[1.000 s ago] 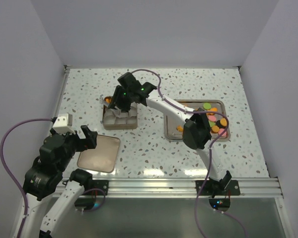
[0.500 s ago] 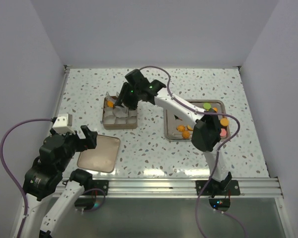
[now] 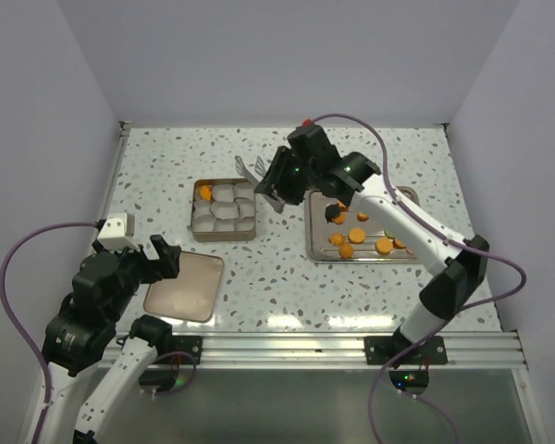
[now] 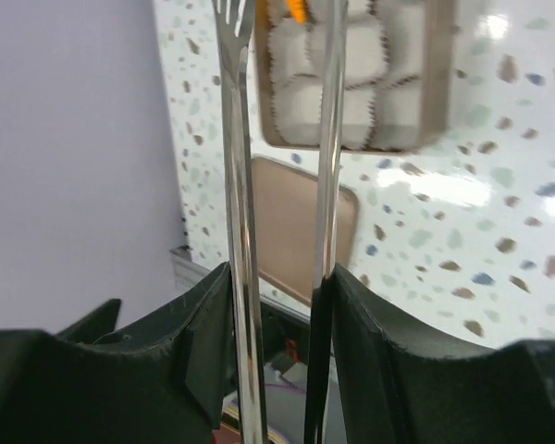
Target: Pack the cookies
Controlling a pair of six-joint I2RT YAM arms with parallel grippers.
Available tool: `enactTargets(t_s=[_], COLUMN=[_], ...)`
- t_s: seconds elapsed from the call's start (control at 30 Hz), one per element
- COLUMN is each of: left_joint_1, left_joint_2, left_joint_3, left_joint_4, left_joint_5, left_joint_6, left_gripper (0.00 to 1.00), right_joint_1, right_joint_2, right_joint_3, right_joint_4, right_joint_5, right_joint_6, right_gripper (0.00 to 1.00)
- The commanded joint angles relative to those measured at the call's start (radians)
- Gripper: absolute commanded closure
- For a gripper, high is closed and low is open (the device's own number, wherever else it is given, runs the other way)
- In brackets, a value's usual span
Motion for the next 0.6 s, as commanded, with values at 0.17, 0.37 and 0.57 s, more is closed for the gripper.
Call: enactTargets(t_s=[0.17, 0.37, 0.57], left_joint_1=[-0.005, -0.005, -0.005], left_joint_2=[-0.007, -0.008, -0.008], left_joint_3=[-0.001, -0.003, -0.001], left_joint_4=[0.051, 0.050, 0.053], left_joint_5=[0.015, 0.015, 0.016], left_joint_6=[0.018, 0.020, 0.018], left_gripper=[0.00, 0.00, 0.00], right_joint_1=[-0.061, -0.061, -0.061], right_joint_2=[-0.308, -0.475, -0.549], right_joint_3=[-0.329, -0.468, -0.570], right_joint_4=[-0.186, -0.350, -0.463], right_joint_5=[0.164, 0.281, 0.316], right_joint_6=[-0.076, -0.075, -0.034], right_gripper=[0.54, 0.54, 0.54])
